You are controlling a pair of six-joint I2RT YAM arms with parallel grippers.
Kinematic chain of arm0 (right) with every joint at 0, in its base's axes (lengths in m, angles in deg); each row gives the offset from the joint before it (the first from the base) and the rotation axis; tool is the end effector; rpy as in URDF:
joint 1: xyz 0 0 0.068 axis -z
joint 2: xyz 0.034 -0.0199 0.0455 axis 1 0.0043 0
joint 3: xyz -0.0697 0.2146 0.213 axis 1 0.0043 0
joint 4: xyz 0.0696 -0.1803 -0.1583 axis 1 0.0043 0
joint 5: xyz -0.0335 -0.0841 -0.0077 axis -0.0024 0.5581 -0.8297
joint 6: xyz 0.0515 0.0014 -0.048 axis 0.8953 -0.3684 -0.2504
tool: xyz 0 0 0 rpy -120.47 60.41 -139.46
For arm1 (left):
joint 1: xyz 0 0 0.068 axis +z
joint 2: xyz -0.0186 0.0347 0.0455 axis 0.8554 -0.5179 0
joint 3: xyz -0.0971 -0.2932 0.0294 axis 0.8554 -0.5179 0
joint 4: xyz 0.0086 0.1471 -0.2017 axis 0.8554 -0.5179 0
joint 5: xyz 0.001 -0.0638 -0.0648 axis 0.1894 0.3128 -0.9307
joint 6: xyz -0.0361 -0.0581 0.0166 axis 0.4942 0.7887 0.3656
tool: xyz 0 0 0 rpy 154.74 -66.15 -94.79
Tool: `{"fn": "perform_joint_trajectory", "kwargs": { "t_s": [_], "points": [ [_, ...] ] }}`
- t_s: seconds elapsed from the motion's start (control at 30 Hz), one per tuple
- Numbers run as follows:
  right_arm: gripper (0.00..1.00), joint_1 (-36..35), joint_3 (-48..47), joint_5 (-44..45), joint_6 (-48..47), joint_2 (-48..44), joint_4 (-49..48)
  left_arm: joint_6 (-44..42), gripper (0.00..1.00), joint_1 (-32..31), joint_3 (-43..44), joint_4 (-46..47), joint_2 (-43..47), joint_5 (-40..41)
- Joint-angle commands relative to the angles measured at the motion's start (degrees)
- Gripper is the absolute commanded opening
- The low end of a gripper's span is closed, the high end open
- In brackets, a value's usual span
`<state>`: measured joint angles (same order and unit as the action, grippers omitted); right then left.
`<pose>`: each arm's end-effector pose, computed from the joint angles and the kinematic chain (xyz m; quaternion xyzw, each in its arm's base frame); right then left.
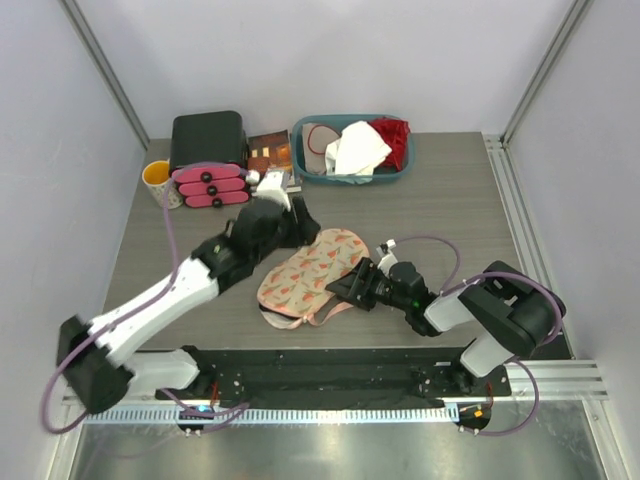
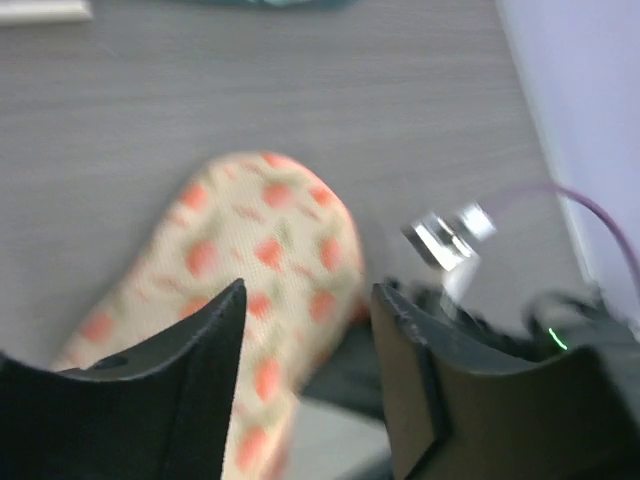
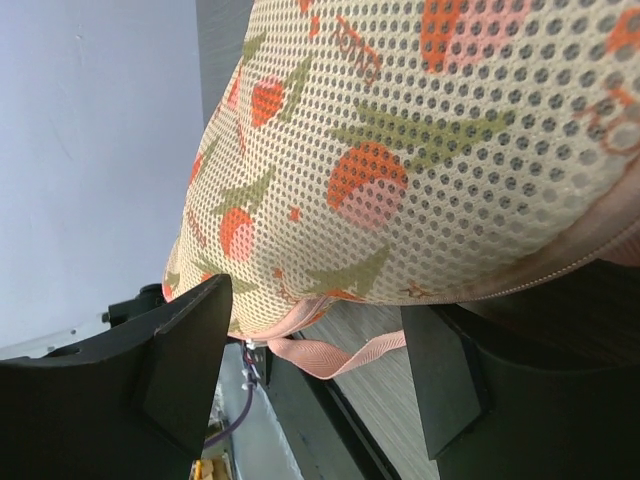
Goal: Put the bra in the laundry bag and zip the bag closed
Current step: Adjust the laundry bag at the center of the board, then reset both arms
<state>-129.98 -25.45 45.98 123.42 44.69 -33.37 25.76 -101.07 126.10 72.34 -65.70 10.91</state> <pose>0.1848 0.1790 0.1634 0.0981 0.8075 0.5295 0.2409 0.2152 -0.1797 0.3570 -0.0091 0.8444 -0.2669 0.4644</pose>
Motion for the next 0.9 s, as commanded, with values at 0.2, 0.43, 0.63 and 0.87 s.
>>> {"fn": "perform_joint_trajectory", "kwargs": {
  "t_s": [0.2, 0.43, 0.63, 0.87],
  "points": [
    [0.70, -3.19, 2.70, 6.55, 10.13, 7.95, -20.15, 29.43, 0.42, -28.65, -21.11, -10.17, 20.99, 24.46],
    [0.76, -3.37, 3.68, 5.59, 6.98, 5.50, -13.59, 38.58, 0.43, -39.36, -24.10, -12.48, 21.78, 28.34],
    [0.76, -3.98, 1.56, 6.37, 7.85, 6.37, -14.63, 49.28, 0.59, -46.58, -25.77, -13.17, 17.48, 31.60],
    [0.76, -7.84, 0.07, 16.37, 9.52, 4.09, -11.56, 69.05, 0.58, -50.55, -23.06, -27.03, 7.12, 43.63]
  ]
}}
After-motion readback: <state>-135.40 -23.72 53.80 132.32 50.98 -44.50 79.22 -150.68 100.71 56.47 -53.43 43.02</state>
